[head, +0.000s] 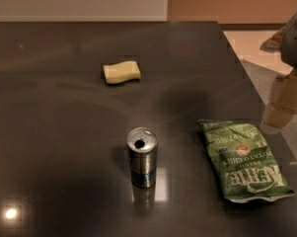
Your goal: Move redbull can near sponge
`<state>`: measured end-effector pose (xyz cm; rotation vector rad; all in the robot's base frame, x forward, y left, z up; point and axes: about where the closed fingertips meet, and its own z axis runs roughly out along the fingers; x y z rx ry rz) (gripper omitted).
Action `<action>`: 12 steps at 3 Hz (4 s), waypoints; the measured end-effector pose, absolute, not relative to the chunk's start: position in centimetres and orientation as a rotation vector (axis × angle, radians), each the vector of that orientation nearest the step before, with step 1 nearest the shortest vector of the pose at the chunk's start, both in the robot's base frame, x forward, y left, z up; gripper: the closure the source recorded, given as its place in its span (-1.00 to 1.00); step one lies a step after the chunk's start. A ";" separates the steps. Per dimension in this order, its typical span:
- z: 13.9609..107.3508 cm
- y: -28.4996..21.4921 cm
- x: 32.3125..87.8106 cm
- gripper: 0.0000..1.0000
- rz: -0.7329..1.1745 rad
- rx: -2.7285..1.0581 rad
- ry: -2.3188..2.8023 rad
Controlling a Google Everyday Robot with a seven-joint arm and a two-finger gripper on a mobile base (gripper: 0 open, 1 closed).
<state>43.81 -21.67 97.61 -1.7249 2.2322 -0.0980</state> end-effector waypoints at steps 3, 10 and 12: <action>97.3 -19.2 43.6 -1.00 0.025 -1.796 2.148; 91.1 0.9 34.4 -0.66 0.773 -2.046 1.571; 91.4 1.1 35.3 0.27 0.736 -2.032 1.586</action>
Offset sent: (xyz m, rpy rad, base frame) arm 0.0021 0.0058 -0.0028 0.0359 0.0455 0.0352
